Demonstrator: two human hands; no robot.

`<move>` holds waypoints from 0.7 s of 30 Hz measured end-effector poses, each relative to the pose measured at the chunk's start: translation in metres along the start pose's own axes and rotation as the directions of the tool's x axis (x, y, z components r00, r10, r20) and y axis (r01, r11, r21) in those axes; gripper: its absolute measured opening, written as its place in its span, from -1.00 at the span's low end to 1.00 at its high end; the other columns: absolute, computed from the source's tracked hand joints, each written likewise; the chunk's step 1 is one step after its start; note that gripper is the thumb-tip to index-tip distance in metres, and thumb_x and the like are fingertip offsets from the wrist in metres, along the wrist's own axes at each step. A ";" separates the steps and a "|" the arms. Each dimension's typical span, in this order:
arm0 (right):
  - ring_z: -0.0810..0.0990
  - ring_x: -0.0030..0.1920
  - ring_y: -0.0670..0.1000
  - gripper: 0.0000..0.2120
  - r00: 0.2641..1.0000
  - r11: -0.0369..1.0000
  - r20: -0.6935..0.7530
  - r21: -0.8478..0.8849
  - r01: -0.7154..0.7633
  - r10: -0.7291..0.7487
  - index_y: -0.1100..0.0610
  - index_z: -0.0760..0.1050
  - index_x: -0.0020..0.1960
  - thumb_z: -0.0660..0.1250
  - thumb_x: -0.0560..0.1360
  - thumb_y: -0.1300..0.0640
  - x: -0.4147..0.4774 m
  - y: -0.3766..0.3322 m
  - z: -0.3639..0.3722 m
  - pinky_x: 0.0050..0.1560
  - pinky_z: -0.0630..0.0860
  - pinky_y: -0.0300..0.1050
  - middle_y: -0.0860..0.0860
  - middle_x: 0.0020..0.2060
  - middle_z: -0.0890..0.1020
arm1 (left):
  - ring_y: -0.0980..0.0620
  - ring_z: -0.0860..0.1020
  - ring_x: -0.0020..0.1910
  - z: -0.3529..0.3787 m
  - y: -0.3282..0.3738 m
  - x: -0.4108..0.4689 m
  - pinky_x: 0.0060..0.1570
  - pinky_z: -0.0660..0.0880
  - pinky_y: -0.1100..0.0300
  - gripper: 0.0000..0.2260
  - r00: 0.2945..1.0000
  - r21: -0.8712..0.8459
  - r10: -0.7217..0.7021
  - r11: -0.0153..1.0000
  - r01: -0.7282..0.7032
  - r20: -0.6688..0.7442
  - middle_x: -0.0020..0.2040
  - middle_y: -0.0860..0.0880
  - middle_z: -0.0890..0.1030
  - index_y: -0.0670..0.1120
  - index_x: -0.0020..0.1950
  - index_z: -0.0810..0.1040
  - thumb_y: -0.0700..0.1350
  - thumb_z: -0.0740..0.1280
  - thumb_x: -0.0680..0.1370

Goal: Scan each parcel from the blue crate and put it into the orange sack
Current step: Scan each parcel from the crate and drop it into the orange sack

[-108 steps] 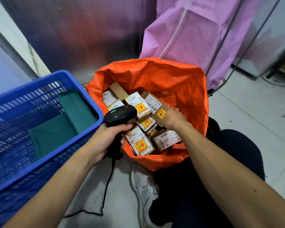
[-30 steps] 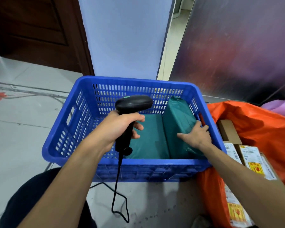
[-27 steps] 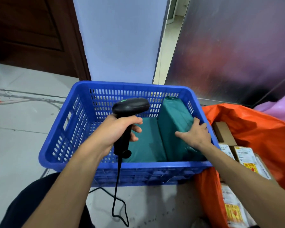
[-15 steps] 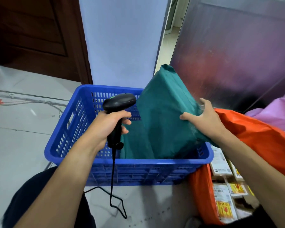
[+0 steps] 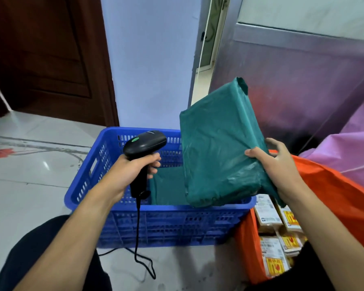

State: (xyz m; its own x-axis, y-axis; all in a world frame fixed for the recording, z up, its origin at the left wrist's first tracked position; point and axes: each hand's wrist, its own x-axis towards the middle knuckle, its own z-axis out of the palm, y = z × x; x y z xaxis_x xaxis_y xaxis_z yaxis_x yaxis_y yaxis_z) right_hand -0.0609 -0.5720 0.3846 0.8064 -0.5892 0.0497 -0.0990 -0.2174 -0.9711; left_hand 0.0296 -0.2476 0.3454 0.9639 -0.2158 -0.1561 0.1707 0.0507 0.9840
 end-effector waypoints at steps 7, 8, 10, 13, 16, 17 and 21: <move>0.69 0.01 -0.06 -0.23 0.999 0.999 0.011 -0.019 0.043 -0.043 0.00 0.37 0.45 0.61 0.32 0.01 -0.026 0.001 -0.021 -0.07 0.60 -0.12 -0.02 0.15 0.60 | -0.05 0.63 -0.26 0.029 0.010 -0.027 -0.09 0.57 0.01 -0.91 0.998 -0.009 0.047 0.999 -0.046 0.040 -0.08 -0.14 0.73 -0.15 0.03 0.70 -0.14 0.45 0.60; 0.66 0.11 -0.04 -0.16 0.998 0.994 0.003 -0.081 0.069 -0.069 -0.02 0.37 0.45 0.62 0.25 -0.08 -0.030 -0.001 -0.023 0.05 0.61 -0.06 -0.03 0.20 0.58 | -0.04 0.63 -0.28 0.036 0.011 -0.032 -0.11 0.59 0.02 -0.91 0.998 -0.010 0.049 0.999 -0.049 0.049 -0.08 -0.14 0.73 -0.15 0.04 0.70 -0.14 0.45 0.60; 0.55 0.24 -0.04 -0.08 0.989 0.962 -0.014 -0.238 0.137 -0.144 -0.09 0.35 0.45 0.59 0.16 -0.21 -0.037 -0.005 -0.028 0.28 0.54 0.06 -0.07 0.27 0.52 | -0.02 0.63 -0.33 0.048 0.013 -0.038 -0.18 0.62 0.07 -0.90 0.996 -0.033 0.055 0.998 -0.052 0.067 -0.08 -0.14 0.74 -0.16 0.05 0.69 -0.14 0.45 0.60; 0.51 0.23 0.01 -0.06 0.970 0.853 0.022 -0.471 0.225 -0.244 -0.13 0.27 0.50 0.60 0.21 -0.19 -0.052 -0.009 -0.030 0.35 0.45 0.05 -0.06 0.22 0.42 | 0.00 0.62 -0.39 0.065 0.015 -0.044 -0.28 0.62 0.15 -0.93 0.996 -0.100 0.068 0.993 -0.062 0.053 -0.14 -0.14 0.74 -0.15 0.04 0.67 -0.16 0.45 0.60; 0.51 0.23 0.11 -0.04 0.962 0.755 0.079 -0.603 0.256 -0.263 -0.16 0.19 0.52 0.56 0.24 -0.25 -0.063 -0.011 -0.026 0.25 0.45 0.08 -0.04 0.18 0.38 | 0.03 0.57 -0.45 0.079 0.019 -0.043 -0.36 0.57 0.21 -0.96 0.997 -0.148 0.074 0.986 -0.078 -0.036 -0.23 -0.12 0.73 -0.13 -0.06 0.65 -0.20 0.48 0.58; 0.52 0.23 0.13 -0.04 0.966 0.744 0.095 -0.620 0.247 -0.241 -0.16 0.17 0.53 0.55 0.25 -0.27 -0.064 -0.010 -0.025 0.23 0.46 0.09 -0.03 0.19 0.38 | 0.04 0.56 -0.45 0.083 0.020 -0.042 -0.36 0.56 0.21 -0.93 0.996 -0.165 0.068 0.983 -0.078 -0.064 -0.24 -0.11 0.73 -0.12 -0.09 0.64 -0.20 0.49 0.57; 0.53 0.27 0.17 -0.02 0.979 0.742 0.119 -0.639 0.205 -0.167 -0.15 0.17 0.54 0.52 0.25 -0.31 -0.069 -0.011 -0.022 0.22 0.47 0.09 0.02 0.30 0.40 | 0.04 0.52 -0.42 0.096 0.017 -0.039 -0.22 0.54 0.15 -0.85 0.986 -0.114 0.073 0.989 -0.091 -0.148 -0.14 -0.20 0.74 -0.09 -0.18 0.60 -0.20 0.55 0.51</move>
State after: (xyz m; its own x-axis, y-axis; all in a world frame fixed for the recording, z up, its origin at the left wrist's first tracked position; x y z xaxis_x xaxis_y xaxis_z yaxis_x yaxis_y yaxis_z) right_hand -0.1288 -0.5459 0.3972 0.8754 -0.4473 0.1832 -0.2806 -0.7788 -0.5610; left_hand -0.0247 -0.3318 0.3768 0.9934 -0.0653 -0.0943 0.1047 0.1813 0.9778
